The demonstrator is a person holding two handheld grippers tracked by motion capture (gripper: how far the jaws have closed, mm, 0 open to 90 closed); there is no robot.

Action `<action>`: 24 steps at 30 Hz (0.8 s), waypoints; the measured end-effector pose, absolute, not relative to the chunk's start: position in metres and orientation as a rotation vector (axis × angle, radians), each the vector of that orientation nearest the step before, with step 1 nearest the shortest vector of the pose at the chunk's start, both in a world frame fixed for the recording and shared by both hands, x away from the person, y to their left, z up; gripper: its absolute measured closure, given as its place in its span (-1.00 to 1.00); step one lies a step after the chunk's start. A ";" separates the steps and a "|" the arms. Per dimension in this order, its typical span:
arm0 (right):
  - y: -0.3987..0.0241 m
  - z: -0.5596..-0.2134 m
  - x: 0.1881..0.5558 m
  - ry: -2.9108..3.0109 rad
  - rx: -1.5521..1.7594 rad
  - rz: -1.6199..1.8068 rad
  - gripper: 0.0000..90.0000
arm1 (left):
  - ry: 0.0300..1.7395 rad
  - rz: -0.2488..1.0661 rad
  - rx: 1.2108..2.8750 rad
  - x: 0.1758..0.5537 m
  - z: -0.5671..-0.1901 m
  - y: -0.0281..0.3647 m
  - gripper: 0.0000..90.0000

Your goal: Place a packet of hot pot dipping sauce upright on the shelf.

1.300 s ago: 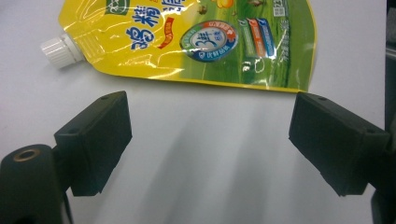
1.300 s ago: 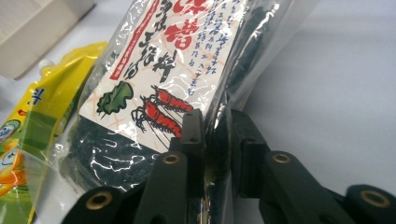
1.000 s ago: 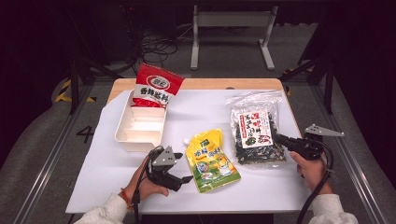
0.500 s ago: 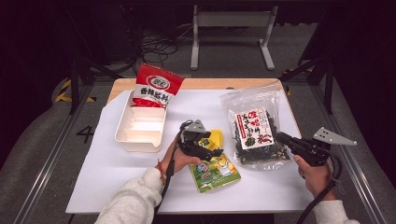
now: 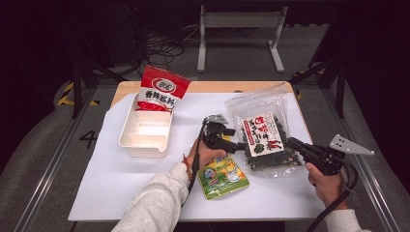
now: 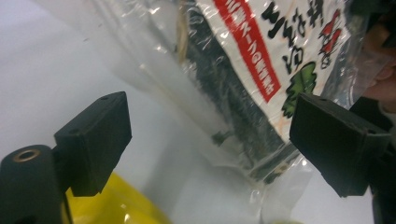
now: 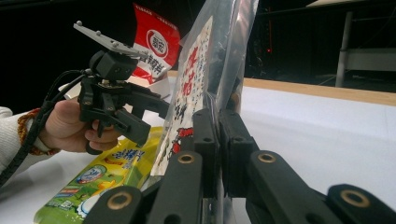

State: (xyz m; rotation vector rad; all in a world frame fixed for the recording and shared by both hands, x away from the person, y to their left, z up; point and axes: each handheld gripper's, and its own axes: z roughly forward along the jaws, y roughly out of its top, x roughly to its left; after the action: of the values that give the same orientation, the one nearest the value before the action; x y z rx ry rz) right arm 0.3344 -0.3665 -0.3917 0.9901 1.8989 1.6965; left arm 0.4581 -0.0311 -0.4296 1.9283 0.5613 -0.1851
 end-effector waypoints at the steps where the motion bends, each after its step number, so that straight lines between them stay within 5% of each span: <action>1: -0.366 -0.392 0.334 1.897 0.990 1.699 0.92 | 0.548 -0.188 1.922 0.457 -0.427 -0.031 -0.66; 7: -0.363 -0.390 0.334 1.881 0.968 1.735 0.91 | 0.517 -0.152 1.871 0.452 -0.416 -0.026 -0.46; 14: -0.360 -0.388 0.334 1.867 0.970 1.718 0.90 | 0.459 -0.058 1.784 0.445 -0.397 -0.007 0.12; 17: -0.359 -0.388 0.334 1.857 0.992 1.713 0.88 | 0.380 -0.023 1.761 0.438 -0.386 0.004 0.58; 24: -0.351 -0.387 0.335 1.879 0.955 1.727 0.88 | 0.265 0.029 1.775 0.425 -0.372 0.017 0.54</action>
State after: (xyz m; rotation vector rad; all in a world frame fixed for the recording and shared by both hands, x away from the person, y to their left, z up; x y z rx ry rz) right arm 0.3348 -0.3515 -0.3869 0.9550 1.8790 1.7267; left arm 0.4248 0.0169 -0.3716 1.7748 0.2653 0.0292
